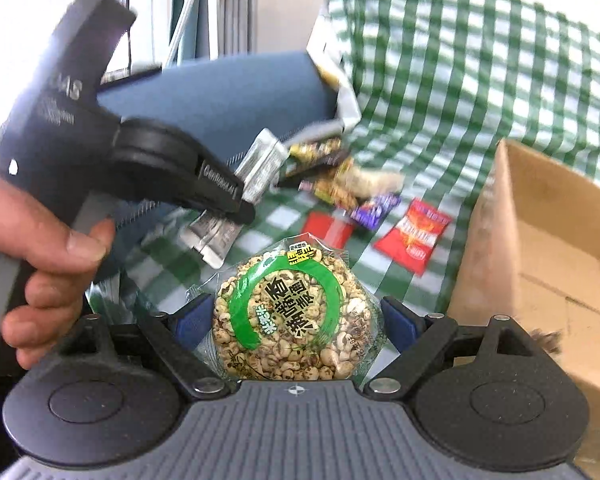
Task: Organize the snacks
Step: 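Lower the peanut bag into the box and open the right tool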
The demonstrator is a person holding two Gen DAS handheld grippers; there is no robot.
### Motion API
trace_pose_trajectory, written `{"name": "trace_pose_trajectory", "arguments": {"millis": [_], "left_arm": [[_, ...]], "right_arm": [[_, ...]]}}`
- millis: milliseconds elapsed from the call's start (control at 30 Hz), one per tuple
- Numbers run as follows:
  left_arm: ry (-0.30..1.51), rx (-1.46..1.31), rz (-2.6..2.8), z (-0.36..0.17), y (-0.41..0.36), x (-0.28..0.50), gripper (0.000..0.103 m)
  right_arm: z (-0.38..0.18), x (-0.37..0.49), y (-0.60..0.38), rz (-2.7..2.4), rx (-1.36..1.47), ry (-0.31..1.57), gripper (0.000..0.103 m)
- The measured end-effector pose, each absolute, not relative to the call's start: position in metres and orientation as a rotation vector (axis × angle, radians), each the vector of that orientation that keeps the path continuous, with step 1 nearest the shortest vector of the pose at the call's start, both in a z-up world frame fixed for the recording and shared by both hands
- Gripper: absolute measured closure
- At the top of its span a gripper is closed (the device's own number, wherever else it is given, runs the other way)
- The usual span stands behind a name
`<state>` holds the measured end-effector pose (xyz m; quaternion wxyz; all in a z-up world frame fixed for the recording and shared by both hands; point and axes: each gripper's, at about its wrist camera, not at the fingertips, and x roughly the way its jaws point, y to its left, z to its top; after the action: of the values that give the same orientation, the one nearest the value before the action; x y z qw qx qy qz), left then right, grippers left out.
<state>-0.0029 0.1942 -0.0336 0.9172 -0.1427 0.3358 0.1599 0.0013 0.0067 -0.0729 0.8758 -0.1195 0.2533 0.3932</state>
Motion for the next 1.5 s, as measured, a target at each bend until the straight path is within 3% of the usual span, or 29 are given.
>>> {"name": "trace_pose_trajectory", "arguments": {"millis": [533, 867, 1200, 1500], "left_arm": [[0.663, -0.254, 0.236, -0.017, 0.165, 0.004, 0.091], [0.594, -0.156, 0.103, 0.006, 0.108, 0.012, 0.091], [0.477, -0.1, -0.11, 0.022, 0.04, 0.031, 0.091], [0.493, -0.057, -0.161, 0.011, 0.006, 0.057, 0.091]], "right_arm": [[0.012, 0.051, -0.1, 0.523, 0.022, 0.38, 0.014], [-0.032, 0.104, -0.174, 0.123, 0.167, 0.459, 0.014], [-0.041, 0.1, -0.2, 0.098, 0.187, 0.439, 0.014], [-0.036, 0.091, -0.2, 0.112, 0.174, 0.431, 0.014]]}}
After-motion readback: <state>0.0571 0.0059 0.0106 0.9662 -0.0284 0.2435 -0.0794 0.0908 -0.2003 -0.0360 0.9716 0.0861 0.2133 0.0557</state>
